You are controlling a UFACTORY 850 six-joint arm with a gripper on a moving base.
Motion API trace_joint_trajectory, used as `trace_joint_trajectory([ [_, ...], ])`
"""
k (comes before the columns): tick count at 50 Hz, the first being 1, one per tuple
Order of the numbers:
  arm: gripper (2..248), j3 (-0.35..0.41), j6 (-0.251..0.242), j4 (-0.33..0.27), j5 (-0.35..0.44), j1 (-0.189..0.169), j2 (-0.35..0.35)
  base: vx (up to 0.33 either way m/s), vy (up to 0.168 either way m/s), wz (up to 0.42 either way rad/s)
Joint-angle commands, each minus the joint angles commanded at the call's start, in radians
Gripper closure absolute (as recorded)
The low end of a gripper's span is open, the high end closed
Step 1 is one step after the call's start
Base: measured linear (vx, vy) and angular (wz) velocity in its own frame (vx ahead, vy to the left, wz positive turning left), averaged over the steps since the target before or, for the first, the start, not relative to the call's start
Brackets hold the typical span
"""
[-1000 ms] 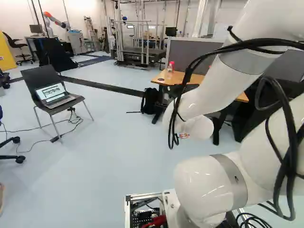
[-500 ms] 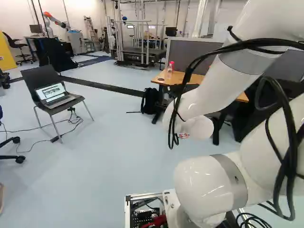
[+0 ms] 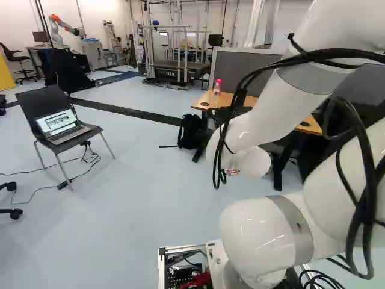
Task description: Pick up the green bottle from the table
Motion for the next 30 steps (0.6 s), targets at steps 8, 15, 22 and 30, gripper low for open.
trace_joint_trajectory([
  [8, 3, 0.000, 0.000, 0.000, 0.000, 0.000, 0.000, 0.294, 0.006, -0.033],
  [15, 3, 0.000, 0.000, 0.000, 0.000, 0.000, 0.000, 0.282, -0.034, -0.201],
  [22, 3, 0.000, 0.000, 0.000, 0.000, 0.000, 0.000, 0.258, -0.044, -0.255],
  [30, 3, 0.000, 0.000, 0.000, 0.000, 0.000, 0.000, 0.246, -0.057, -0.319],
])
